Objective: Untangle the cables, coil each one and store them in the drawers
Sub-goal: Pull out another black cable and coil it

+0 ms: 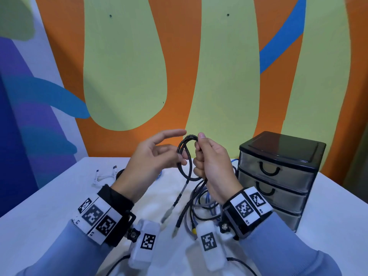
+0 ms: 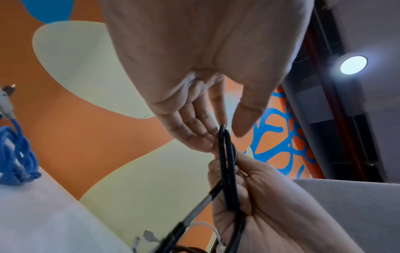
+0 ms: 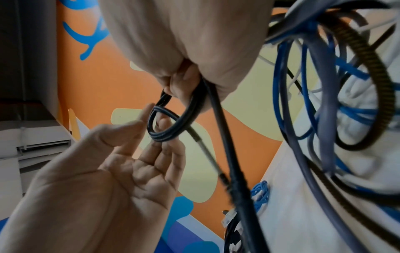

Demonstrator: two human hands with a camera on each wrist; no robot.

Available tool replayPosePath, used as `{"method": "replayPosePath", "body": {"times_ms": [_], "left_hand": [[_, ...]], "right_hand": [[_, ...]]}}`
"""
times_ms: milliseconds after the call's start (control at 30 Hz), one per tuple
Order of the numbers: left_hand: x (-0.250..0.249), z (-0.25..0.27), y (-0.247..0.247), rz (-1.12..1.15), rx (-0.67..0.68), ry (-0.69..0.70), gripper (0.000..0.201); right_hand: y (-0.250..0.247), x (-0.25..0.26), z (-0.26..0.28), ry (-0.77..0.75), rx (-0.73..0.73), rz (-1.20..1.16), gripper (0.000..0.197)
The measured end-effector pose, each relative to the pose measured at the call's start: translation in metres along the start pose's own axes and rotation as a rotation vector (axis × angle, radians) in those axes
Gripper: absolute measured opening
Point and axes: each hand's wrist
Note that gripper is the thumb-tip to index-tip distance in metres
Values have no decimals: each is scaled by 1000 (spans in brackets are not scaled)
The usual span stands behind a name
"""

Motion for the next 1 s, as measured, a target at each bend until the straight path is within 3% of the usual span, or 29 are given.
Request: {"method": "replayPosePath", "body": {"times_ms": [100,300,433,700,800,1000], "left_hand": [[6,1,3,-190,35,34,52],[11,1,7,-548,-69,124,17],[2,0,0,-403,-197,194,15],[-9,3,-3,178,-87,-1,17],[-12,2,-2,412,-88,-80,39],[-9,1,-10,179,-63,-143,26]], "right_hand": [[1,-4,1,10,6,63,36],[1,-8,0,3,1,148,43],[-6,-4,-2,-16,-44,74,40],[-7,0,-2,-71,-124,48,41],[-9,1,-2,-99,-131,112,43],[-12,4,-3,-103,-174,51,41]]}}
Point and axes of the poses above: each hand's wrist, its own z-axis away from the middle knuckle, its own y-axis out of the palm, x = y × z, and after that the axes turned 15 degrees about x, right-handed
